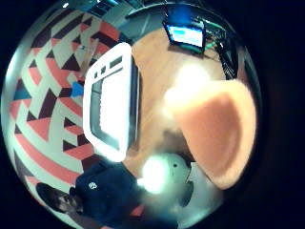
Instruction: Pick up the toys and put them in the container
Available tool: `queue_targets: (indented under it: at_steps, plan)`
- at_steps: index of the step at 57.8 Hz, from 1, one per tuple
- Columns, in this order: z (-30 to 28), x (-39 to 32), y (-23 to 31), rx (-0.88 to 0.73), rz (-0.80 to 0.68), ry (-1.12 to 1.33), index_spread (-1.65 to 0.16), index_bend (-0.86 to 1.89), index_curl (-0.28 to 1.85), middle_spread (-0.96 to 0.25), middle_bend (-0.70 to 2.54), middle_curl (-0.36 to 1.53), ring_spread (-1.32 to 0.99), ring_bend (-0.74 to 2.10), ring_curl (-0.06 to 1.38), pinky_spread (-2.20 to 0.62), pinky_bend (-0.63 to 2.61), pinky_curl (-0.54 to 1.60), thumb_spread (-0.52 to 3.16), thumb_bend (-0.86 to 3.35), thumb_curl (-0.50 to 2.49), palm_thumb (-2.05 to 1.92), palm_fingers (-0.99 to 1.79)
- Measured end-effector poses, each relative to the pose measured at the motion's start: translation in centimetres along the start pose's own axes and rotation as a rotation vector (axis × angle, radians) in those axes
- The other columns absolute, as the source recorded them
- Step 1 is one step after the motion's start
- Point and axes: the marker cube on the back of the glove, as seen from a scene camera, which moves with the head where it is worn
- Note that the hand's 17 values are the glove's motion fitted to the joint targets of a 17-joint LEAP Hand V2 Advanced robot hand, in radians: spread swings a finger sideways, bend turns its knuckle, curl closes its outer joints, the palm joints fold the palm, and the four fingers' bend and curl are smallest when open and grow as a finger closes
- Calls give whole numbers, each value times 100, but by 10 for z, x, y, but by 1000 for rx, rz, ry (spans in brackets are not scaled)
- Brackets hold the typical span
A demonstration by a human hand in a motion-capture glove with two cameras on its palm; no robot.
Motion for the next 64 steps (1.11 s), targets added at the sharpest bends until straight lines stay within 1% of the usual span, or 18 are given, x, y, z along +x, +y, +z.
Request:
queue_targets:
  at_steps: [8, 14, 17, 21, 25, 28, 31, 34, 35, 36, 37, 38, 39, 41, 45, 50, 60, 64]
  plan:
    - [-28, -34, 10, 93, -76, -109, -38, 96, 73, -35, 112, 97, -48, 137, 79, -42, 96, 57, 18, 35, 88, 85, 99]
    - [-45, -78, 18, 196, -157, -234, -38, 99, 81, -35, 116, 101, -47, 141, 82, -42, 100, 61, 1, 38, 91, 82, 94]
    - [-50, -102, 21, 237, -211, -252, -37, 100, 84, -35, 117, 103, -47, 143, 83, -42, 103, 63, -6, 39, 92, 80, 92]
    - [-51, -139, 21, 244, -285, -259, -37, 98, 88, -35, 119, 104, -47, 144, 83, -42, 107, 65, -11, 37, 93, 75, 89]
    - [-44, -172, 16, 210, -331, -284, -37, 95, 92, -35, 117, 104, -45, 142, 83, -42, 108, 65, -14, 35, 93, 71, 84]
    - [-37, -189, 5, 162, -314, -327, -37, 88, 93, -34, 113, 103, -45, 138, 81, -41, 110, 65, -11, 31, 93, 67, 71]
    - [-25, -208, -4, 66, -304, -350, -36, 75, 93, -33, 107, 100, -44, 134, 80, -41, 114, 65, -4, 28, 94, 64, 56]
    - [-5, -235, -4, -76, -359, -297, -33, 58, 90, -32, 100, 98, -43, 132, 77, -41, 121, 65, 6, 27, 94, 64, 43]
    - [1, -241, -3, -128, -387, -271, -32, 47, 87, -30, 91, 95, -43, 130, 76, -39, 125, 64, 14, 25, 94, 62, 31]
    - [7, -245, -2, -175, -417, -247, -31, 44, 86, -29, 88, 93, -41, 127, 75, -37, 121, 63, 25, 25, 95, 58, 20]
    - [11, -248, -1, -214, -446, -226, -30, 41, 86, -28, 86, 92, -40, 128, 75, -36, 122, 64, 31, 26, 94, 57, 20]
    - [14, -250, 0, -244, -469, -209, -29, 35, 81, -25, 70, 86, -35, 104, 69, -27, 117, 63, 42, 18, 91, 46, -37]
    - [16, -252, 1, -264, -485, -196, -28, 36, 81, -22, 65, 85, -32, 97, 69, -24, 115, 64, 49, 17, 89, 43, -44]
    - [18, -252, 4, -282, -500, -174, -28, 30, 75, -18, 52, 78, -25, 75, 64, -18, 111, 61, 62, 10, 84, 33, -57]
    - [16, -245, 12, -278, -510, -128, -26, 19, 66, -12, 36, 70, -18, 50, 53, -10, 99, 54, 82, 5, 76, 26, -47]
    - [4, -228, 26, -270, -472, -111, -24, 12, 58, -8, 22, 62, -11, 34, 44, -3, 87, 48, 100, 3, 68, 24, -34]
    - [-25, -167, 73, -281, -437, -67, -22, 9, 47, -3, 15, 53, -5, 20, 39, 3, 74, 41, 119, 0, 56, 22, -23]
    - [-25, -134, 94, -267, -459, 44, -21, 10, 44, -2, 15, 51, -4, 17, 37, 4, 71, 40, 122, -1, 53, 22, -21]
